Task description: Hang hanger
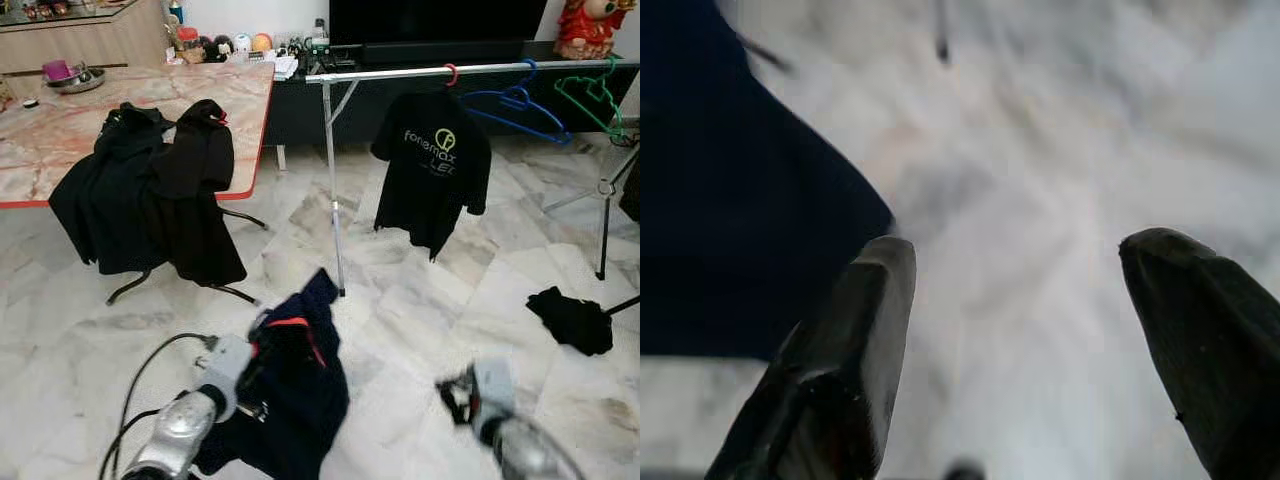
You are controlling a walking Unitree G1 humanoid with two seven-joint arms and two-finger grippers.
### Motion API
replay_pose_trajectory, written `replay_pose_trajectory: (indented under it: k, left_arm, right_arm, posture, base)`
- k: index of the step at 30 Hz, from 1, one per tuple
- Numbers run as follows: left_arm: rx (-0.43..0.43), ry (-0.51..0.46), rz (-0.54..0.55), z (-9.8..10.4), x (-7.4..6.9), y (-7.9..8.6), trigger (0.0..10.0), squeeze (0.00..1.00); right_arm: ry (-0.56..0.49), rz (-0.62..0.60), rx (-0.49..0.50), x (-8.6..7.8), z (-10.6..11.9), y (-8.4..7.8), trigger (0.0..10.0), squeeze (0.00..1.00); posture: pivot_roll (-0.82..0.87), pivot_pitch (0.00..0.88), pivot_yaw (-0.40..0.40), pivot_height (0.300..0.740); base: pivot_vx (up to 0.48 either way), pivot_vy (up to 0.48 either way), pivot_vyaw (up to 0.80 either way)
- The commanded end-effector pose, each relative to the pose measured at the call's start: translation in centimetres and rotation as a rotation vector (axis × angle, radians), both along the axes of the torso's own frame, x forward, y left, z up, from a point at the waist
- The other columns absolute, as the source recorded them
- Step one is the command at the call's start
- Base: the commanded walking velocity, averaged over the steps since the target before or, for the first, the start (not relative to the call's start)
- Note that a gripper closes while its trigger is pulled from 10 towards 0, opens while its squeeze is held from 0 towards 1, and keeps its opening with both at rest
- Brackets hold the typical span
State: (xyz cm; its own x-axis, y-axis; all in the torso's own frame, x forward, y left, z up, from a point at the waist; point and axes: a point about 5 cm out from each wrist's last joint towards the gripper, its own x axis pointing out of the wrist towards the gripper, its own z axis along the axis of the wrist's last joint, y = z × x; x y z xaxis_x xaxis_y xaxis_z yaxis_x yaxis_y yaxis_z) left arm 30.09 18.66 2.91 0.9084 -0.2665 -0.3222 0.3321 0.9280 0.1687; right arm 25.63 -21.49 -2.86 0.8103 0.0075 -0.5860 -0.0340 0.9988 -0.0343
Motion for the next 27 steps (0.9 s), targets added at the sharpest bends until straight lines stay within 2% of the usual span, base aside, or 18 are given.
replay_pose_trajectory:
  k: [1, 2, 3, 5, 6, 9, 10, 12, 17, 18, 22, 25, 27]
  left_arm:
    - [-0.031, -0.071, 0.055, 0.8, -0.3, 1.4, 10.0, 0.00]
    - [-0.031, -0.071, 0.055, 0.8, -0.3, 1.4, 10.0, 0.00]
    - [-0.059, -0.085, 0.086, 0.9, -0.9, 2.0, 10.0, 0.00]
    - [-0.090, -0.087, 0.111, 0.7, -1.5, 2.4, 10.0, 0.00]
    - [-0.117, -0.080, 0.144, 0.4, -2.4, 2.9, 10.0, 0.00]
    - [-0.123, -0.065, 0.190, -0.3, -3.9, 3.5, 10.0, 0.00]
    - [-0.118, -0.063, 0.195, -0.4, -4.2, 3.5, 10.0, 0.00]
    - [-0.147, -0.030, 0.253, -1.1, -6.1, 3.9, 10.0, 0.00]
    - [-0.154, 0.033, 0.326, -2.3, -8.1, 4.1, 10.0, 0.00]
    - [-0.170, 0.061, 0.334, -3.0, -8.7, 3.6, 10.0, 0.00]
    - [-0.171, 0.049, 0.349, -2.8, -9.0, 3.5, 10.0, 0.00]
    - [-0.194, 0.037, 0.433, -2.4, -9.4, 4.1, 10.0, 0.00]
    - [-0.178, 0.031, 0.436, -2.3, -9.8, 4.2, 10.0, 0.00]
  right_arm:
    - [0.067, -0.136, 0.036, -1.6, -1.4, -0.2, 10.0, 0.00]
    - [0.067, -0.136, 0.036, -1.6, -1.4, -0.2, 10.0, 0.00]
    - [0.111, -0.246, 0.101, -2.9, -2.4, -0.3, 10.0, 0.00]
    - [0.155, -0.311, 0.141, -4.1, -3.2, -0.3, 10.0, 0.00]
    - [0.201, -0.310, 0.103, -5.2, -3.9, -0.3, 10.0, 0.00]
    - [0.223, -0.304, 0.055, -6.0, -4.2, -0.6, 10.0, 0.00]
    - [0.225, -0.314, 0.062, -6.2, -4.3, -0.6, 10.0, 0.00]
    - [0.214, -0.322, 0.071, -6.5, -4.4, -0.7, 10.0, 0.00]
    - [0.233, -0.336, 0.096, -7.4, -4.9, -0.7, 10.0, 0.00]
    - [0.256, -0.322, 0.100, -7.9, -5.1, -0.6, 10.0, 0.00]
    - [0.282, -0.295, 0.076, -8.6, -5.4, -0.8, 10.0, 0.00]
    - [0.301, -0.298, 0.065, -9.2, -5.6, -1.3, 10.0, 0.00]
    - [0.326, -0.271, 0.049, -9.6, -5.8, -1.3, 10.0, 0.00]
  posture:
    - [0.07, 0.052, 0.049, 0.740]
    - [0.07, 0.052, 0.049, 0.740]
    - [0.08, 0.052, 0.048, 0.740]
    - [0.08, 0.054, 0.048, 0.740]
    - [0.08, 0.057, 0.045, 0.740]
    - [0.09, 0.066, 0.037, 0.740]
    - [0.09, 0.066, 0.037, 0.740]
    - [0.09, 0.077, 0.033, 0.740]
    - [0.11, 0.093, 0.029, 0.740]
    - [0.12, 0.098, 0.027, 0.740]
    - [0.10, 0.115, 0.028, 0.740]
    - [0.10, 0.121, 0.026, 0.740]
    - [0.10, 0.126, 0.024, 0.740]
  base:
    - [0.000, 0.000, 0.00]
    - [0.000, 0.000, 0.00]
    - [0.000, 0.000, 0.00]
    - [0.000, 0.000, 0.00]
    - [0.000, 0.000, 0.00]
    - [0.000, 0.000, 0.00]
    - [0.000, 0.000, 0.00]
    - [0.000, 0.000, 0.00]
    - [0.000, 0.000, 0.00]
    - [0.000, 0.000, 0.00]
    - [0.000, 0.000, 0.00]
    - [0.000, 0.000, 0.00]
    - [0.000, 0.000, 0.00]
